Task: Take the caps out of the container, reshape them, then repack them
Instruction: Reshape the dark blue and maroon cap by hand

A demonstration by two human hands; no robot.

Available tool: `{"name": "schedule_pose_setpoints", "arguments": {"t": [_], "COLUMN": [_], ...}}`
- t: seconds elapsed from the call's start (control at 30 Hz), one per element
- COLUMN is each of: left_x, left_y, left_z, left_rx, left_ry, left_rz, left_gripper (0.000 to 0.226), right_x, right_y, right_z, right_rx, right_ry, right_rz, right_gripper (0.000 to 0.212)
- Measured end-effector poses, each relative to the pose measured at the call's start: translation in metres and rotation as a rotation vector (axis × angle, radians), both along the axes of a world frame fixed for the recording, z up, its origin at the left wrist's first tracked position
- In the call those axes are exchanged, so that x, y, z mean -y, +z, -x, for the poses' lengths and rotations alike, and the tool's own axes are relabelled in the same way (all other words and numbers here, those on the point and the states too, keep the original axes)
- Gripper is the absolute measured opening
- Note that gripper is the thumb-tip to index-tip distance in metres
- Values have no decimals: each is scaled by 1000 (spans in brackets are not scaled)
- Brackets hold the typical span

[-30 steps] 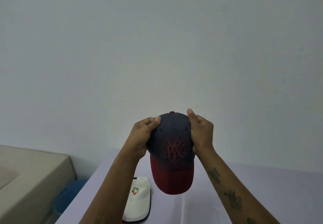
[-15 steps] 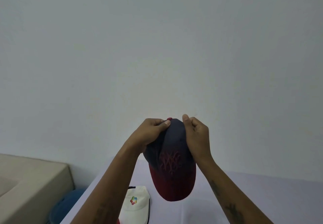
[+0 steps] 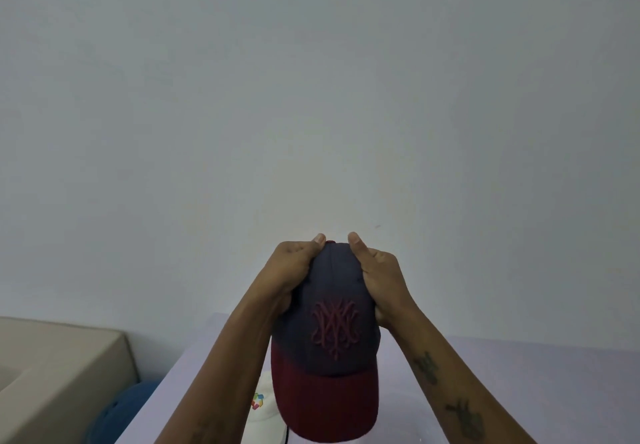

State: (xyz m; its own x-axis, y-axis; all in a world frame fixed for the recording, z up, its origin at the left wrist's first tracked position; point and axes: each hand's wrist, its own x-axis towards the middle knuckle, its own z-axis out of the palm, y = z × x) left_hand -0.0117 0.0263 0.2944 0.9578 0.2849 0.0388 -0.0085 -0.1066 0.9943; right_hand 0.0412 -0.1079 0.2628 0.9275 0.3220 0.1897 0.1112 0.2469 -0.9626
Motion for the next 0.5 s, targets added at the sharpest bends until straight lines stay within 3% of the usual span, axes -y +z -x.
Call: {"name": "schedule_pose_setpoints", "arguments": {"t": [0.13,0.27,0.33,0.5], "left_x": [-8,-13,-12,-25], "left_y": [8,19,21,8], "left_z": [-1,-7,-10,-10], "left_rx": [39,102,119,138], "left_ry": [144,217,241,182], "left_rz": [46,96,100,88], "left_gripper": [35,31,34,44], "right_x": [19,23,18,12], "right_y": [-1,-6,-8,-6], "right_z": [-7,-1,1,7], "right_rx": [191,145,125,221], "right_ry": [-8,76,41,-113], "right_rz": [163,216,191,28], "right_gripper": [53,56,57,85]}}
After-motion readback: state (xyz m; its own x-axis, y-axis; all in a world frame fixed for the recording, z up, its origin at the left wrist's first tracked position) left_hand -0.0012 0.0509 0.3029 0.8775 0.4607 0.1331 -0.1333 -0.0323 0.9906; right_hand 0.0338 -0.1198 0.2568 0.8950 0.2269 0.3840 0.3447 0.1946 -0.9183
